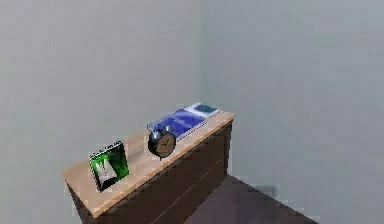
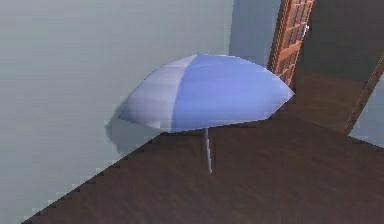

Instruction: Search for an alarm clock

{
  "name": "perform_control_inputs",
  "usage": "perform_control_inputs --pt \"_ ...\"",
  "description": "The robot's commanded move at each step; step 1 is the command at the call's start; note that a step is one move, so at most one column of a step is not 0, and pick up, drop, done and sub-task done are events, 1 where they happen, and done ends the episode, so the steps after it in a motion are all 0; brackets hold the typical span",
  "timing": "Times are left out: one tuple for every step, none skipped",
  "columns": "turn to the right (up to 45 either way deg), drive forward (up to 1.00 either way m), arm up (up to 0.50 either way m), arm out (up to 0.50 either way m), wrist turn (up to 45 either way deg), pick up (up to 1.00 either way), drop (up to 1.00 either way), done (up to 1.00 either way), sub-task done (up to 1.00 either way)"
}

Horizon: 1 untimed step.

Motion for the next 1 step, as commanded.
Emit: perform_control_inputs --pt "0.0 0.15 0.0 0.0 0.0 0.0 0.0 0.0 0.0"
